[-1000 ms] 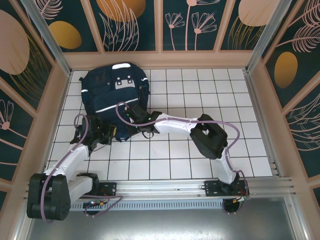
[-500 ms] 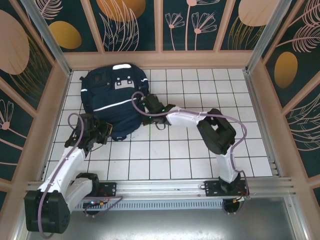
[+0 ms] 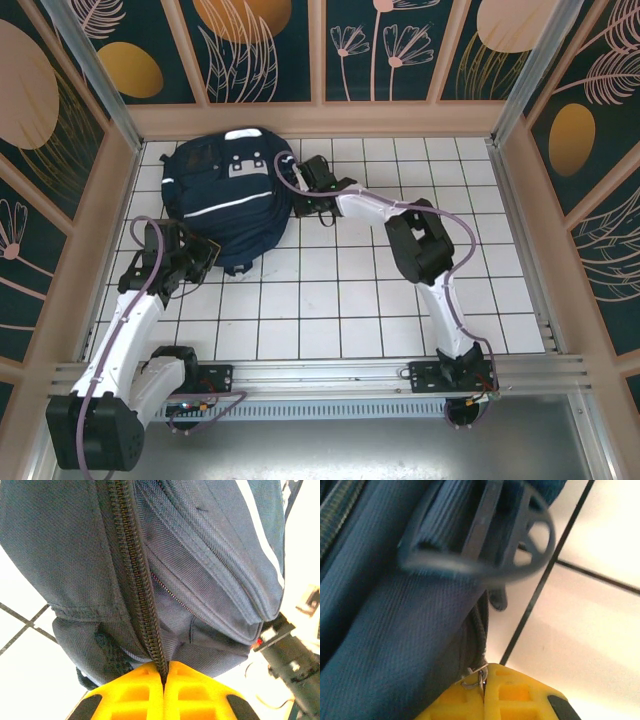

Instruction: Pack books, pencil case, and school supplies into a backpack

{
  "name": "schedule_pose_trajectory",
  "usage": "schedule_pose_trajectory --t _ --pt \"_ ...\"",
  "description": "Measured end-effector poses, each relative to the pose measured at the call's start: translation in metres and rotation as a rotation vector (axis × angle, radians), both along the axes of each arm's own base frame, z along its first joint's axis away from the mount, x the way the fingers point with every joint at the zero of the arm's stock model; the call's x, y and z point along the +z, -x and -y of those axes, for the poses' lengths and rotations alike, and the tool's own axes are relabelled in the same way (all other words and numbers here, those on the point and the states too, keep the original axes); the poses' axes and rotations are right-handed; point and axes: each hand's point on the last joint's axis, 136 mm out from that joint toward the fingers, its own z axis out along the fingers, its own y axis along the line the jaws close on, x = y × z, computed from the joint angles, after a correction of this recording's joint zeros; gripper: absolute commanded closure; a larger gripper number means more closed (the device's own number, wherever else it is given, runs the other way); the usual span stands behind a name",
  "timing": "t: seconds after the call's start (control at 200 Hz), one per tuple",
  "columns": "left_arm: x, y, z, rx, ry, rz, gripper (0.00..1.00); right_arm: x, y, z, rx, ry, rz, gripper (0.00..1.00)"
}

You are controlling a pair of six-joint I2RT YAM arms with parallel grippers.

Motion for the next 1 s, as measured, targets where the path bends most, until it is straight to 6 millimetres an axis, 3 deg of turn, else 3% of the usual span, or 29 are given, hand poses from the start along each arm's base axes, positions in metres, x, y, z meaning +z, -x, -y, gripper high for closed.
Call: schedule_pose_trajectory --t 0.19,0.35,0.44,0.545,0.58,0.73,0.876,1.001 --pt "0.003 0.01 -0.005 -0.029 -0.048 0.0 1.0 0.004 -0.04 -0.007 -0.035 -0.02 0.015 1.0" --pt "0.007 0.024 -0.014 -0.026 -0.097 -0.021 1.0 -0.01 -0.087 0.041 -0.177 -0.021 0.029 1.0" --pt "0.004 0.027 -0.014 -0.04 -0.107 -0.039 1.0 -0.01 -0.102 0.068 -0.233 -0.019 0.025 1.0" --pt "0.001 0.027 -0.013 -0.051 -0.106 -0.05 1.0 -0.013 -0.109 0.085 -0.266 -0.027 0.013 1.0" --pt "-0.001 0.027 -0.012 -0.056 -0.106 -0.055 0.99 -0.013 -0.109 0.087 -0.27 -0.028 0.012 1.0" --pt "-0.006 0.021 -0.009 -0.08 -0.101 -0.067 0.67 -0.012 -0.089 0.084 -0.274 -0.025 0.0 1.0" --pt "-0.007 0.012 -0.005 -0.091 -0.075 -0.056 0.36 -0.003 -0.051 0.074 -0.256 -0.027 -0.02 1.0" --pt "-0.004 0.004 0.004 -0.083 0.0 -0.01 0.25 0.006 -0.013 0.049 -0.215 -0.03 -0.031 1.0"
